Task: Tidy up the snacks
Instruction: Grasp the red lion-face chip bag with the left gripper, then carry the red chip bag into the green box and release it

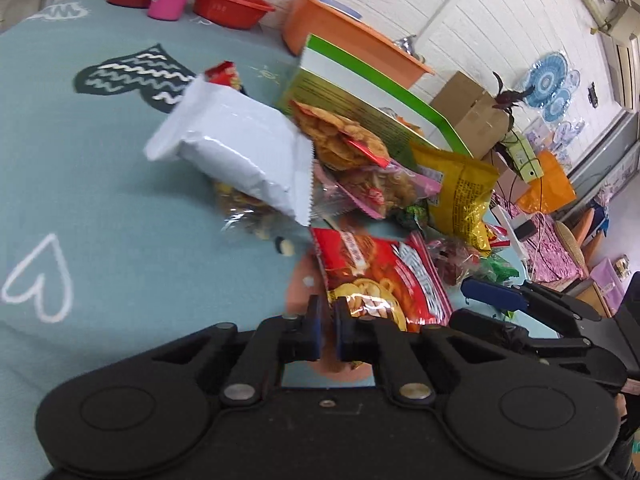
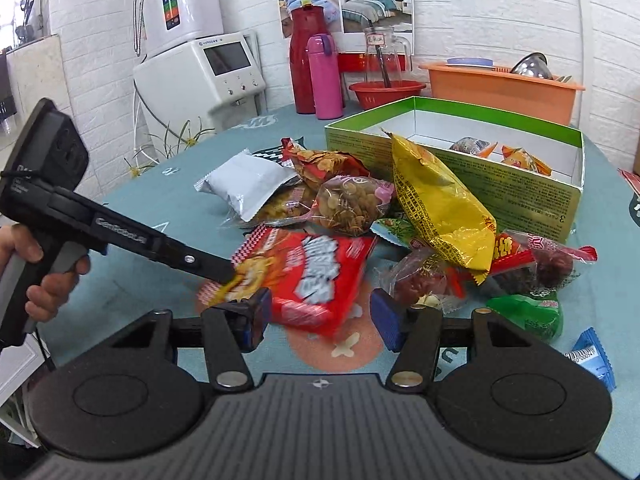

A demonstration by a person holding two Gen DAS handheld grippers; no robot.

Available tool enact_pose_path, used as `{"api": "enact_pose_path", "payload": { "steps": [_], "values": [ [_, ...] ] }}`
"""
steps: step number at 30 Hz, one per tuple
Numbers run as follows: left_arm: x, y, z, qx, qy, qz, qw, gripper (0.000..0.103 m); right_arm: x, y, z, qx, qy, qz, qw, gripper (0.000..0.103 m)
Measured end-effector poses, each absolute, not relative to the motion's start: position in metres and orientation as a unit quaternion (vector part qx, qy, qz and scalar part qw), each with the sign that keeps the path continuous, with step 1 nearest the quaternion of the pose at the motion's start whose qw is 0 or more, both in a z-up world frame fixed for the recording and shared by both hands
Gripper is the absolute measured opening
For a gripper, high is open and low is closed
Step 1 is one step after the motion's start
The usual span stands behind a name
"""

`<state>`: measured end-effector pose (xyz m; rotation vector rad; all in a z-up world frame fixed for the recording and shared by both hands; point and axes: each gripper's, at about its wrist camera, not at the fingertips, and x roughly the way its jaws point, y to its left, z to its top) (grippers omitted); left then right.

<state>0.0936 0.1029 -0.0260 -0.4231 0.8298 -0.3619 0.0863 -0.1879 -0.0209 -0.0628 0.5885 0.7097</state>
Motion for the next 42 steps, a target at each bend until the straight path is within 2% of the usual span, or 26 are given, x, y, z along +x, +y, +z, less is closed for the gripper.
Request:
{"api": "enact_pose_path", "payload": {
  "steps": [1, 2, 3, 4, 5, 7, 13, 15, 16, 18, 22, 27, 34, 42],
  "values": [
    [0.090, 0.105, -0.024, -0.208, 0.393, -0.171, 0.879, 0.026, 0.088, -0.188, -0.021, -0.027, 0.283, 0.342, 0.896, 0.093],
    [0.088, 0.107, -0.022, -0.213, 0.388, -0.168, 0.881, 0.033, 0.090, -0.187, -0.022, -0.023, 0.284, 0.342, 0.895, 0.092],
    [0.088, 0.105, -0.020, -0.214, 0.385, -0.169, 0.882, 0.061, 0.093, -0.186, -0.022, -0.018, 0.287, 0.341, 0.895, 0.092],
    [0.087, 0.105, -0.019, -0.214, 0.381, -0.172, 0.883, 0.083, 0.095, -0.185, -0.023, -0.015, 0.291, 0.340, 0.894, 0.092],
    [0.087, 0.102, -0.018, -0.214, 0.378, -0.176, 0.883, 0.088, 0.098, -0.183, -0.024, -0.012, 0.297, 0.339, 0.892, 0.092],
    [0.091, 0.093, -0.018, -0.207, 0.380, -0.191, 0.881, 0.092, 0.099, -0.180, -0.026, -0.006, 0.309, 0.340, 0.888, 0.092],
    [0.102, 0.079, -0.025, -0.192, 0.399, -0.207, 0.872, 0.094, 0.099, -0.183, -0.032, 0.019, 0.330, 0.340, 0.880, 0.098],
    [0.102, 0.077, -0.026, -0.193, 0.397, -0.211, 0.872, 0.092, 0.105, -0.183, -0.035, 0.042, 0.343, 0.349, 0.871, 0.098],
    [0.102, 0.075, -0.026, -0.191, 0.397, -0.212, 0.872, 0.087, 0.107, -0.182, -0.037, 0.054, 0.347, 0.356, 0.866, 0.099],
    [0.099, 0.070, -0.022, -0.186, 0.394, -0.210, 0.875, 0.066, 0.108, -0.177, -0.040, 0.058, 0.339, 0.369, 0.863, 0.089],
    [0.092, 0.065, -0.006, -0.161, 0.382, -0.205, 0.886, 0.064, 0.099, -0.171, -0.023, 0.036, 0.317, 0.363, 0.876, 0.060],
    [0.091, 0.061, 0.034, -0.148, 0.326, -0.217, 0.908, 0.063, 0.091, -0.176, 0.013, 0.004, 0.253, 0.370, 0.894, 0.060],
    [0.129, 0.053, 0.083, -0.142, 0.259, -0.224, 0.929, 0.063, 0.120, -0.180, 0.062, -0.002, 0.176, 0.353, 0.919, 0.060],
    [0.198, 0.045, 0.090, -0.136, 0.255, -0.215, 0.933, 0.063, 0.185, -0.183, 0.073, 0.025, 0.170, 0.320, 0.932, 0.060]
  ]
}}
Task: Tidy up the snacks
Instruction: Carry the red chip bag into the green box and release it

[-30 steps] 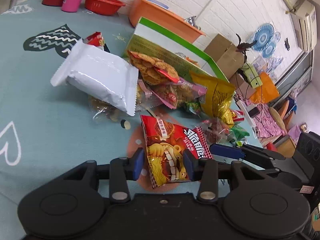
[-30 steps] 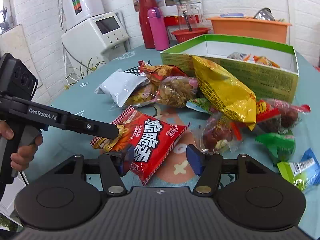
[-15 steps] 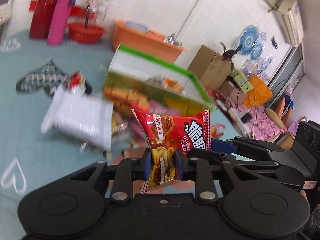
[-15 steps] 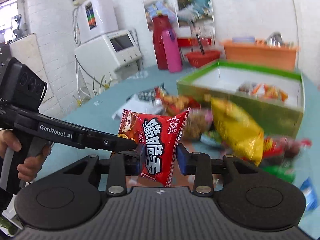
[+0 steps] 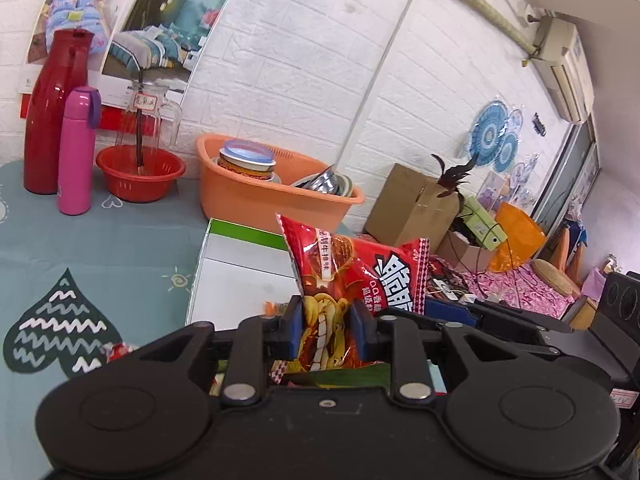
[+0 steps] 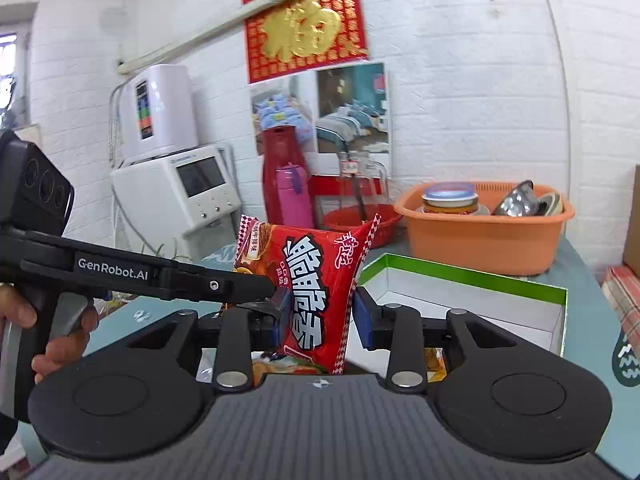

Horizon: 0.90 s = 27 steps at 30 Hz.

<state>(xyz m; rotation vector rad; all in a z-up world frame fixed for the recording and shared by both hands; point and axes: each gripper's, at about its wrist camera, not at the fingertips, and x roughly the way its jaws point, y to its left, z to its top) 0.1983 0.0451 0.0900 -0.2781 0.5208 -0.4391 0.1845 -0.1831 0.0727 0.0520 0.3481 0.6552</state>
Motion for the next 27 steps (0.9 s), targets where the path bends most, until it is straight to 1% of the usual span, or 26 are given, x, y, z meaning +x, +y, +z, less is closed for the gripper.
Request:
{"api": "enact_pose_path", "payload": {
  "steps": [7, 14, 15, 16, 17, 18, 19, 20, 22, 27],
  "values": [
    [0.254, 0.047, 0.065, -0.151, 0.294, -0.201, 0.922, 0.063, 0.236, -0.186, 0.049, 0.059, 0.221, 0.301, 0.926, 0.060],
    [0.284, 0.049, 0.047, -0.149, 0.319, -0.190, 0.916, 0.063, 0.267, -0.185, 0.026, 0.079, 0.257, 0.294, 0.917, 0.060],
    [0.287, 0.048, 0.045, -0.145, 0.321, -0.190, 0.917, 0.065, 0.270, -0.184, 0.024, 0.081, 0.261, 0.293, 0.916, 0.060],
    [0.289, 0.048, 0.043, -0.142, 0.321, -0.188, 0.917, 0.076, 0.273, -0.183, 0.021, 0.082, 0.265, 0.292, 0.915, 0.061],
    [0.291, 0.048, 0.041, -0.140, 0.321, -0.183, 0.918, 0.089, 0.277, -0.182, 0.018, 0.080, 0.268, 0.292, 0.914, 0.066],
    [0.291, 0.049, 0.040, -0.141, 0.321, -0.180, 0.919, 0.103, 0.278, -0.181, 0.016, 0.076, 0.270, 0.289, 0.915, 0.067],
    [0.288, 0.050, 0.040, -0.146, 0.318, -0.174, 0.921, 0.103, 0.278, -0.181, 0.014, 0.071, 0.272, 0.286, 0.916, 0.083],
    [0.282, 0.052, 0.041, -0.154, 0.308, -0.166, 0.924, 0.103, 0.277, -0.182, 0.013, 0.068, 0.272, 0.281, 0.918, 0.103],
    [0.272, 0.055, 0.045, -0.157, 0.290, -0.161, 0.930, 0.103, 0.269, -0.186, 0.015, 0.063, 0.253, 0.269, 0.927, 0.103],
    [0.243, 0.054, 0.061, -0.154, 0.291, -0.167, 0.929, 0.103, 0.246, -0.200, 0.035, 0.064, 0.229, 0.249, 0.939, 0.103]
  ]
}}
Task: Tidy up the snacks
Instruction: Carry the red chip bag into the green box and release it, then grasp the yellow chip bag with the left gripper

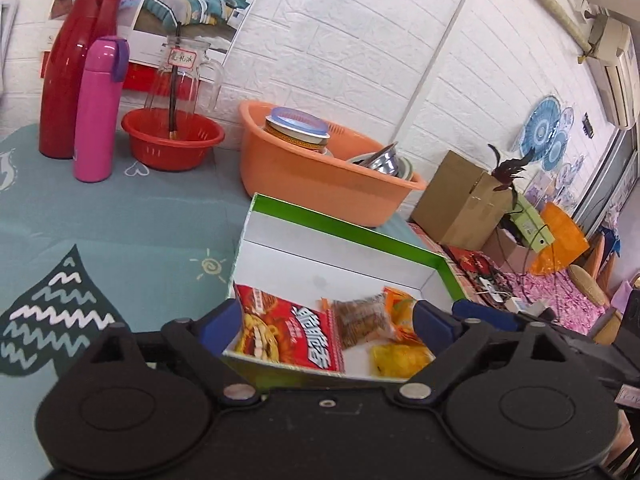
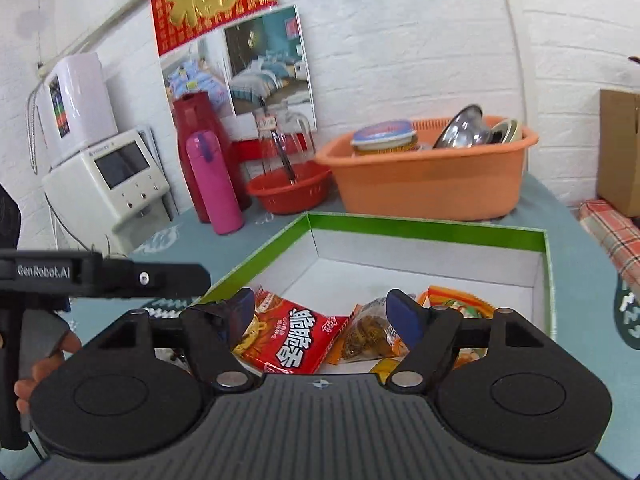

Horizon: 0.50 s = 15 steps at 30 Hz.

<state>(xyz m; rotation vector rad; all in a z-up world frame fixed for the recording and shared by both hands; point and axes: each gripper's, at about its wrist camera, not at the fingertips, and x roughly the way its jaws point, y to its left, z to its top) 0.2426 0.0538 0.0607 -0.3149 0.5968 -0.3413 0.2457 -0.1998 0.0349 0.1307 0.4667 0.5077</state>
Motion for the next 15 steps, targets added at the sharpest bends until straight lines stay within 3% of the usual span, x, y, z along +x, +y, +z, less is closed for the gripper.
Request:
{"api": "enact_pose_path", "payload": {
  "steps": [9, 15],
  "values": [
    [0.168, 0.036, 0.099, -0.135, 0.281, -0.187, 0.932, 0.103, 0.158, -0.225, 0.084, 0.067, 0.179, 0.231, 0.954, 0.103],
    [0.141, 0.011, 0.094, -0.118, 0.290, -0.220, 0.924, 0.103, 0.106, -0.242, 0.082, 0.043, 0.156, 0.248, 0.955, 0.103]
  ]
}}
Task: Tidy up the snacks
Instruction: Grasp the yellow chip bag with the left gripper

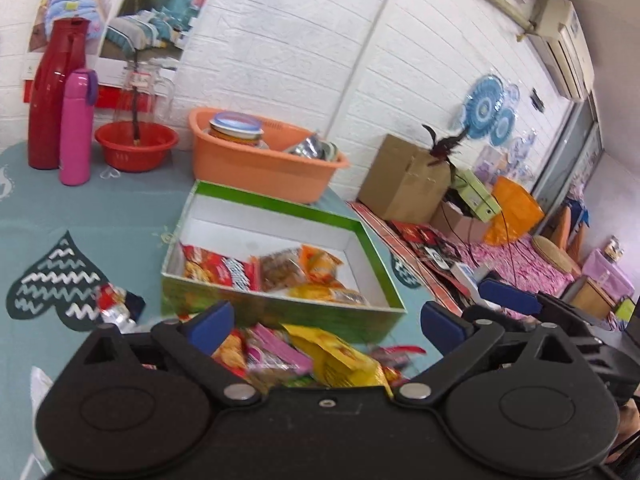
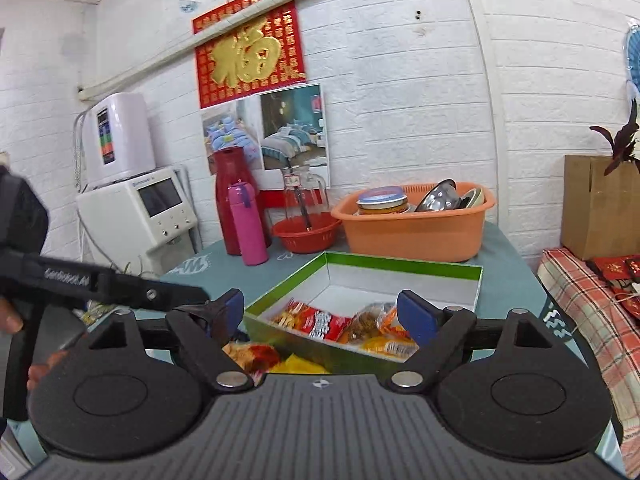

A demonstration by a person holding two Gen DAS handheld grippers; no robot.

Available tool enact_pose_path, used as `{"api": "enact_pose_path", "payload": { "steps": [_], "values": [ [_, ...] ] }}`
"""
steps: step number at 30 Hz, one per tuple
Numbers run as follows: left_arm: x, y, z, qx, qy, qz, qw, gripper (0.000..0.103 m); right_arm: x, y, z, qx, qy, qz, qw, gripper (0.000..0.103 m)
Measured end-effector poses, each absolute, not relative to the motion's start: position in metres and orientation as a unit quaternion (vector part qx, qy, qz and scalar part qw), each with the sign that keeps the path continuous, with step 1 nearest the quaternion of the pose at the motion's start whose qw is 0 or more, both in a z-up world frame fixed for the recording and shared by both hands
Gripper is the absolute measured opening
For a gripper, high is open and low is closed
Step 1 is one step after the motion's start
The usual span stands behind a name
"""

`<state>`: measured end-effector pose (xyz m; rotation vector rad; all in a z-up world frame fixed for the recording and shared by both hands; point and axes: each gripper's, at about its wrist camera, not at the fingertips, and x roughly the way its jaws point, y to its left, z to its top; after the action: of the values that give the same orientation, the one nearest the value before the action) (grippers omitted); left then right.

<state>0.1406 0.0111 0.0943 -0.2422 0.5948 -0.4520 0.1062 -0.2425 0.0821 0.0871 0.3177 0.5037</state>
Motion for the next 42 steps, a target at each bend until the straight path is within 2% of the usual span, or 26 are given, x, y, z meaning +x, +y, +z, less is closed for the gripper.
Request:
{"api": "enact_pose_path", "payload": {
  "steps": [14, 16, 19, 26, 29, 30, 31, 34, 36, 37, 39, 42],
  "values": [
    [0.199, -0.049, 0.028, -0.096, 0.379, -0.200, 0.898, 0.103, 0.084, -0.267, 0.023, 0.048, 0.233, 0.227, 0.945, 0.103],
    [0.204, -0.050, 0.021, -0.083, 0.389, -0.202, 0.895, 0.069, 0.084, -0.265, 0.018, 0.051, 0.240, 0.234, 0.941, 0.103],
    [0.195, -0.043, 0.025, -0.084, 0.390, -0.215, 0.891, 0.048, 0.079, -0.261, 0.010, 0.051, 0.250, 0.251, 0.934, 0.103],
    [0.133, -0.002, 0.031, -0.091, 0.380, -0.225, 0.892, 0.044, 0.072, -0.238, 0.000, 0.044, 0.265, 0.301, 0.915, 0.103],
    [0.104, 0.024, 0.027, -0.107, 0.380, -0.212, 0.894, 0.046, 0.070, -0.225, -0.005, 0.035, 0.273, 0.320, 0.907, 0.103],
    [0.096, 0.031, 0.024, -0.112, 0.381, -0.206, 0.894, 0.054, 0.070, -0.221, -0.006, 0.030, 0.275, 0.328, 0.903, 0.103],
    [0.088, 0.039, 0.021, -0.117, 0.384, -0.198, 0.894, 0.068, 0.069, -0.215, -0.007, 0.027, 0.278, 0.334, 0.900, 0.103],
    [0.072, 0.058, 0.014, -0.132, 0.389, -0.173, 0.895, 0.083, 0.068, -0.196, -0.016, 0.013, 0.291, 0.355, 0.888, 0.103],
    [0.066, 0.069, 0.012, -0.146, 0.390, -0.162, 0.895, 0.086, 0.067, -0.183, -0.022, -0.002, 0.301, 0.354, 0.886, 0.103],
    [0.064, 0.073, 0.012, -0.153, 0.389, -0.161, 0.894, 0.094, 0.066, -0.179, -0.024, -0.002, 0.295, 0.355, 0.887, 0.103],
    [0.063, 0.077, 0.015, -0.164, 0.382, -0.160, 0.895, 0.101, 0.066, -0.175, -0.025, 0.000, 0.289, 0.360, 0.887, 0.103],
    [0.065, 0.072, 0.020, -0.159, 0.370, -0.176, 0.898, 0.103, 0.069, -0.177, -0.023, 0.011, 0.298, 0.353, 0.887, 0.103]
  ]
}}
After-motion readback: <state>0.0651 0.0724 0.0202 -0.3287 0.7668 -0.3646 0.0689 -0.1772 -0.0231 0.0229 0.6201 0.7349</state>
